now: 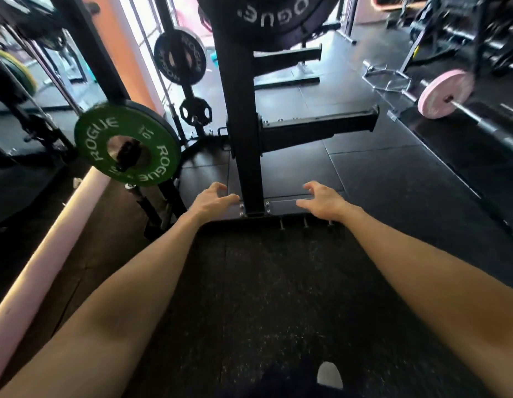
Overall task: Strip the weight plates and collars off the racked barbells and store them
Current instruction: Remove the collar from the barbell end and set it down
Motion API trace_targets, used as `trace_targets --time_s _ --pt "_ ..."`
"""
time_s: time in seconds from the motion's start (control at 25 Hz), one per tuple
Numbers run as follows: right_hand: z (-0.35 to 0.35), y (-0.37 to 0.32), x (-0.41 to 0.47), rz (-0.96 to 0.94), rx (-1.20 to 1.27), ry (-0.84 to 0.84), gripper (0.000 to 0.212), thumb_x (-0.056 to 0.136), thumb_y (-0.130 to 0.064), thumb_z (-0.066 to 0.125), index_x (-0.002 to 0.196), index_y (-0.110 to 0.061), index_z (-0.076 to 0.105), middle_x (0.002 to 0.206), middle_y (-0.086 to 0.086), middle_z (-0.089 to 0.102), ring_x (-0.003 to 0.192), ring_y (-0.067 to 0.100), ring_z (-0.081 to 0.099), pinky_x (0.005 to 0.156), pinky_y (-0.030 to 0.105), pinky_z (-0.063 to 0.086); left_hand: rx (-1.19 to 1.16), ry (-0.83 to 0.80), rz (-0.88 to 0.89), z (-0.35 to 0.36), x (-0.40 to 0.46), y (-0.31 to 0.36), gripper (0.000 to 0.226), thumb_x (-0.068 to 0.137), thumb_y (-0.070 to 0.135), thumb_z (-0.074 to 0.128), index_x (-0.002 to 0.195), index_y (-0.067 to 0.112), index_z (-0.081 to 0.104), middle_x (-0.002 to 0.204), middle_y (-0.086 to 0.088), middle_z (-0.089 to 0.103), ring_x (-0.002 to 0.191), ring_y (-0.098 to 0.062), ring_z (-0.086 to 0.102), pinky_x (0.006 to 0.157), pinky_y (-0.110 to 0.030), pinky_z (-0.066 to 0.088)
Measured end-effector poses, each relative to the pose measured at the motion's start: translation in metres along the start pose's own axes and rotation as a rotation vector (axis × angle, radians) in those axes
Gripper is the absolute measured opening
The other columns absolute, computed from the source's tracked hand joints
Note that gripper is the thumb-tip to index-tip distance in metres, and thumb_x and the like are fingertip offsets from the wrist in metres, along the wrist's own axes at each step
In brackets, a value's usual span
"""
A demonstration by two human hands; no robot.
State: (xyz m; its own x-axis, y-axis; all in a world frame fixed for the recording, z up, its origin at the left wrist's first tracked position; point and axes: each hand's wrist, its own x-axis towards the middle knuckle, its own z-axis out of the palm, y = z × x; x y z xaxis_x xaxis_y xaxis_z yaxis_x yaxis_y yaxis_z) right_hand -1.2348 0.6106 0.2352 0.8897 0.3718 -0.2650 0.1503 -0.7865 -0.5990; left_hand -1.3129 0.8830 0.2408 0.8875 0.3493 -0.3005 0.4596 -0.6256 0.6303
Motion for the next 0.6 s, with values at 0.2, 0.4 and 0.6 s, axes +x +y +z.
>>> trace_targets --time_s 0.2,0.4,0.6 --pt "-0.067 -0.058 0.027 -0.106 -0.009 0.135 0.060 0.090 -0.037 0.062 0.141 -0.014 0.041 0.143 0.011 0.048 0.131 0.026 0.047 0.108 0.037 0.038 -0.051 0.160 0.164 -0.076 0.025 0.068 0.059 0.083 0.053 0.064 0.133 0.026 0.050 0.122 -0.003 0.056 0.107 -0.023 0.056 0.092 -0.032 0.044" --pt "-0.146 -0.107 0.034 -0.217 -0.003 0.295 0.059 0.090 -0.038 0.061 0.142 -0.017 0.040 0.145 0.008 0.046 0.130 0.025 0.046 0.106 0.037 0.038 -0.077 0.303 0.315 -0.141 0.032 0.139 0.057 0.081 0.057 0.062 0.129 0.030 0.051 0.124 -0.007 0.058 0.107 -0.025 0.057 0.090 -0.035 0.045" --pt "-0.221 -0.149 0.032 -0.294 -0.007 0.466 0.058 0.088 -0.039 0.062 0.139 -0.020 0.043 0.143 0.005 0.049 0.128 0.026 0.049 0.107 0.040 0.039 -0.170 0.374 0.441 -0.194 0.029 0.211 0.053 0.071 0.068 0.067 0.111 0.036 0.055 0.115 -0.007 0.063 0.106 -0.028 0.060 0.089 -0.037 0.047"
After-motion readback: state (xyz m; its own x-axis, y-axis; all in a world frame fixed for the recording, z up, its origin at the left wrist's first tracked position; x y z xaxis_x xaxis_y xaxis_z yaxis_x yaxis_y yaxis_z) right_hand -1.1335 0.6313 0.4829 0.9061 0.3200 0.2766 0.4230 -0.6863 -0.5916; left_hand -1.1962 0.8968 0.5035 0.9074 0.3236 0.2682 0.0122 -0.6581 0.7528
